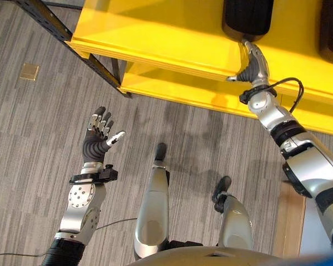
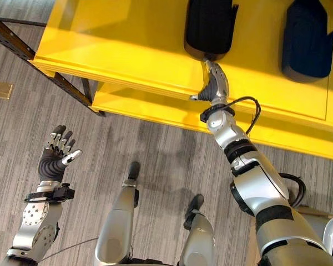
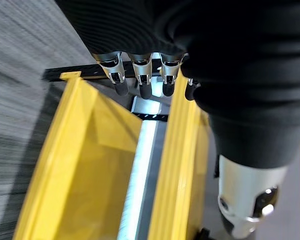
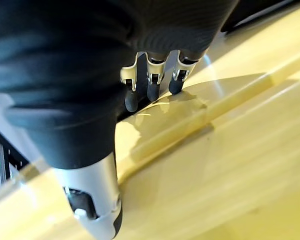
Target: Move parts from the plastic box to the shelf.
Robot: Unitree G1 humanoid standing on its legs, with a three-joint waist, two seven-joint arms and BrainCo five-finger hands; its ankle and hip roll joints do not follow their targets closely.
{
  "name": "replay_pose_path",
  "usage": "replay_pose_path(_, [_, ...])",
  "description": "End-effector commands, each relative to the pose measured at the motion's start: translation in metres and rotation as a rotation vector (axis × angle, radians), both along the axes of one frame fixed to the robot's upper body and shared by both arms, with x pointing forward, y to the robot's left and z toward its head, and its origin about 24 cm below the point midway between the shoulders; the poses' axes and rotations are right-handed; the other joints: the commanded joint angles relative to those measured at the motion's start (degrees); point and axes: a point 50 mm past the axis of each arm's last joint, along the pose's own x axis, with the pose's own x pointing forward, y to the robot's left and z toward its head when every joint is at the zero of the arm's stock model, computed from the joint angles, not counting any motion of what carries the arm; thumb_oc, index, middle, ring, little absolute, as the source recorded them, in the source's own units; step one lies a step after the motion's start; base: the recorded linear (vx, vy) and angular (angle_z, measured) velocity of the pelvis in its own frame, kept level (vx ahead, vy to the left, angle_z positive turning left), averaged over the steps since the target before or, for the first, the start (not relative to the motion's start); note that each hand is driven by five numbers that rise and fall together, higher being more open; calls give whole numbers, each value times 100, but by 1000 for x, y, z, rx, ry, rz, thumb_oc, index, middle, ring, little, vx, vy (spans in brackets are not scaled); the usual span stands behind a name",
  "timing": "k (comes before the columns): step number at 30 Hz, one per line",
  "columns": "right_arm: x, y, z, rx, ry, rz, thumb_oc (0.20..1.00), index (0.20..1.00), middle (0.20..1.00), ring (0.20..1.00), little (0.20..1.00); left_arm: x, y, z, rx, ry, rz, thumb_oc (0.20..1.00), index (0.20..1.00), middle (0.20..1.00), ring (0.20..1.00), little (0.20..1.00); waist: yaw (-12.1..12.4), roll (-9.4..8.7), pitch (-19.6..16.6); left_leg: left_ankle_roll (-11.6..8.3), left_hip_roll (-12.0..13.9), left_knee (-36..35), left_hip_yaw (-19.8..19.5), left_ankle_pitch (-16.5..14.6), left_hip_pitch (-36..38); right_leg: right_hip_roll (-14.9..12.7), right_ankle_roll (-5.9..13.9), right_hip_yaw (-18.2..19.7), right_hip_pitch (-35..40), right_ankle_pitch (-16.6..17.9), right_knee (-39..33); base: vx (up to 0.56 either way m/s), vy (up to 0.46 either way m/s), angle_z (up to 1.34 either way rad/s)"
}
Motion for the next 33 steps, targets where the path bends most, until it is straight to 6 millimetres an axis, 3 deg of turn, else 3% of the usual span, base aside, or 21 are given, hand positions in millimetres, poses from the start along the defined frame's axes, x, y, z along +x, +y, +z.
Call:
replay_pose_path(1, [-2, -46, 57, 219, -142, -135, 1000, 1000, 1000, 1000, 1000, 2, 1, 24, 16, -128, -19, 1000, 1000, 1000, 1000, 1000, 37, -104, -30, 172, -141, 245, 162, -452, 230, -119, 25, -144, 981, 481, -468, 0, 0, 0])
replay_pose_path(4, [-3, -40, 52, 222, -145, -106, 1000, 1000, 1000, 1000, 1000, 2, 1, 23, 12, -123, -14, 1000, 1000, 1000, 1000, 1000, 8, -95, -19, 174, -134, 248, 168, -453, 229, -117, 23, -127, 966, 475, -456, -7, 5, -1])
replay_pose_path(5, [-12, -24, 24, 223, -142, -30, 1000, 1000, 1000, 1000, 1000, 3, 2, 20, 3, -117, 12, 1000, 1000, 1000, 1000, 1000, -91, -81, 27, 179, -111, 234, 198, -455, 258, -113, 19, -98, 943, 464, -444, 0, 0, 0])
replay_pose_path(8, [-22, -13, 6, 207, -137, 22, 1000, 1000, 1000, 1000, 1000, 5, 3, 20, 9, -117, 29, 1000, 1000, 1000, 1000, 1000, -142, -84, 45, 187, -104, 252, 213, -463, 248, -112, 15, -76, 917, 450, -425, -22, -4, 5])
replay_pose_path(9, [-30, -8, -13, 253, -120, 51, 1000, 1000, 1000, 1000, 1000, 6, 3, 19, 5, -113, 41, 1000, 1000, 1000, 1000, 1000, -184, -74, 69, 192, -94, 276, 218, -468, 234, -117, 16, -82, 917, 434, -419, 0, 0, 0])
replay_pose_path(10, [-31, -8, -13, 254, -118, 49, 1000, 1000, 1000, 1000, 1000, 5, 3, 18, 6, -112, 40, 1000, 1000, 1000, 1000, 1000, -178, -77, 60, 192, -94, 278, 218, -470, 233, -117, 16, -83, 917, 433, -419, -12, -17, -6])
replay_pose_path(14, [-59, 15, -54, 234, -54, 172, 1000, 1000, 1000, 1000, 1000, 7, 3, 16, 17, -107, 66, 1000, 1000, 1000, 1000, 1000, -276, -48, 72, 196, -74, 280, 230, -467, 233, -125, 24, -94, 907, 404, -412, -7, -14, -8])
replay_pose_path(19, [-92, 29, -75, 279, -44, 283, 1000, 1000, 1000, 1000, 1000, 5, 1, 13, 22, -99, 86, 1000, 1000, 1000, 1000, 1000, -397, -65, 40, 180, -30, 209, 274, -428, 304, -128, 55, -84, 919, 389, -461, -5, -9, -3])
replay_pose_path(30, [-129, 21, -64, 324, -133, 374, 1000, 1000, 1000, 1000, 1000, 3, -1, 10, 46, -91, 72, 1000, 1000, 1000, 1000, 1000, -576, -165, -169, 118, 123, -4, 327, -293, 523, -45, 67, 33, 956, 381, -592, -3, -27, -3])
replay_pose_path(33, [-150, 18, -61, 393, -163, 431, 1000, 1000, 1000, 1000, 1000, 3, -1, 8, 61, -78, 59, 1000, 1000, 1000, 1000, 1000, -731, -215, -329, 49, 274, -366, 431, -89, 809, 51, 74, 135, 1012, 403, -747, -6, -62, -16])
